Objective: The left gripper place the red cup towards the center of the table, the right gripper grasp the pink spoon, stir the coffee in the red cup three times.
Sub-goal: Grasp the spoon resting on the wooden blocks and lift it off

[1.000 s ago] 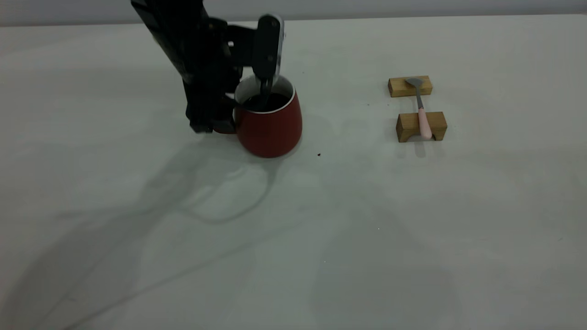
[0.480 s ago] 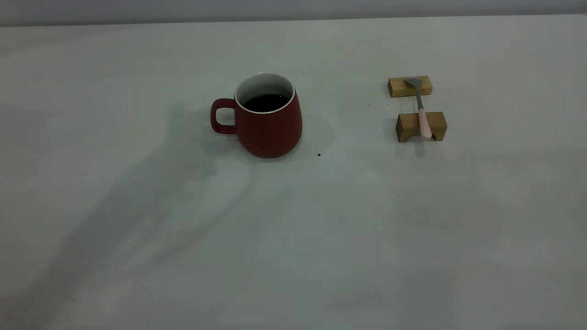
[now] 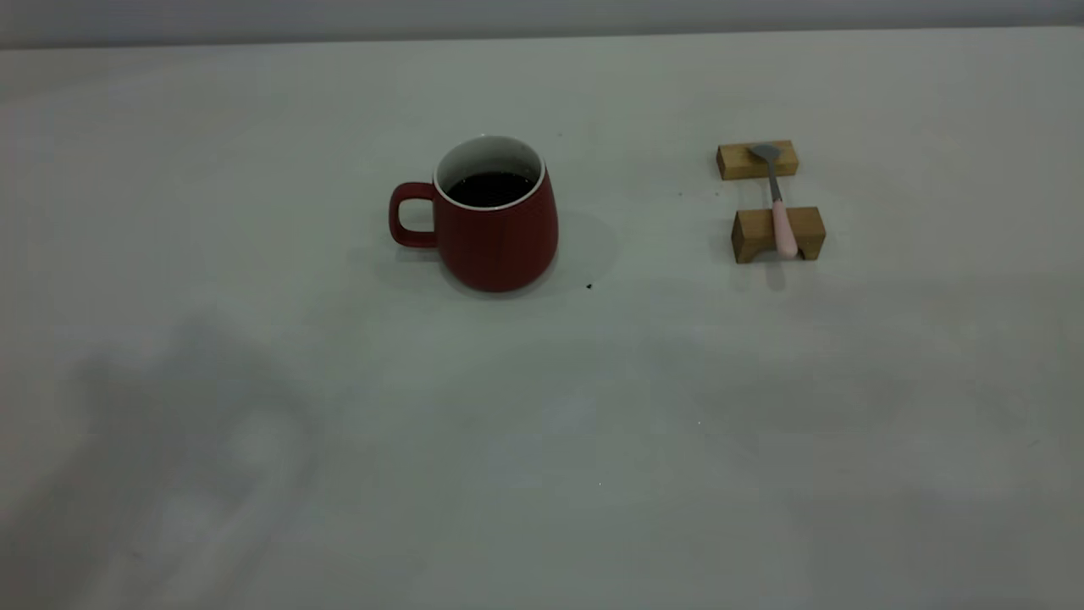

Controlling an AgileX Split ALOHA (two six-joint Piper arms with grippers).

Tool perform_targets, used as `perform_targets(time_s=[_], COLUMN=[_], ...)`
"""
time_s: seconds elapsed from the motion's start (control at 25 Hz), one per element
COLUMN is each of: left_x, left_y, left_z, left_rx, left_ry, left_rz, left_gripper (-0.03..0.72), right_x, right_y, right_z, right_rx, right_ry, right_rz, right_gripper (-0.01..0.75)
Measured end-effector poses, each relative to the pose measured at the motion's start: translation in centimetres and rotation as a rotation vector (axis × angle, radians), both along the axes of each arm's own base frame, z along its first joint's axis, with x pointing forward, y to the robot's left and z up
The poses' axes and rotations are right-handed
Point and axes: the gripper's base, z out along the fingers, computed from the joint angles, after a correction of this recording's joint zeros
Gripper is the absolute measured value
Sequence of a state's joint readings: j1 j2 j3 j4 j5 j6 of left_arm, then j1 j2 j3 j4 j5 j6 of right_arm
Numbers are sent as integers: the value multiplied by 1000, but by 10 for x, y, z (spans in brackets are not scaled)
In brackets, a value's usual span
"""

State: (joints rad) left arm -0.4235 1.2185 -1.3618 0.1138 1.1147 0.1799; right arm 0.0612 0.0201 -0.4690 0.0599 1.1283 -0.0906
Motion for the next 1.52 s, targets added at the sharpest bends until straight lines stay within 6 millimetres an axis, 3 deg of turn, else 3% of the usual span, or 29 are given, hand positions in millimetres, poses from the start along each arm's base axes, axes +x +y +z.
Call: perform_targets(time_s=[0.12, 0.28, 0.48, 0.72, 0.84, 0.96, 1.52], left_x=[-35, -89, -153, -209, -217, -220, -226], left_y=[17, 46, 77, 84, 84, 83, 83], left_z=[19, 25, -15, -85, -116, -134, -145], left_rx=[-77, -185, -257, -292, -297, -309, -309], left_ry=[-43, -130, -178, -242, -278, -303, -298], left_rz=[112, 195, 383, 445, 469, 469, 467], left_gripper=[311, 301, 300, 300, 299, 299, 299], right_x=[0, 0, 0, 0, 0, 0, 0], right_y=[0, 0, 0, 0, 0, 0, 0], right_z=[0, 0, 0, 0, 0, 0, 0], right_rx=[0, 0, 0, 0, 0, 0, 0], right_ry=[0, 0, 0, 0, 0, 0, 0], right_rz=[0, 0, 0, 0, 0, 0, 0], right_gripper=[241, 241, 241, 241, 241, 241, 241])
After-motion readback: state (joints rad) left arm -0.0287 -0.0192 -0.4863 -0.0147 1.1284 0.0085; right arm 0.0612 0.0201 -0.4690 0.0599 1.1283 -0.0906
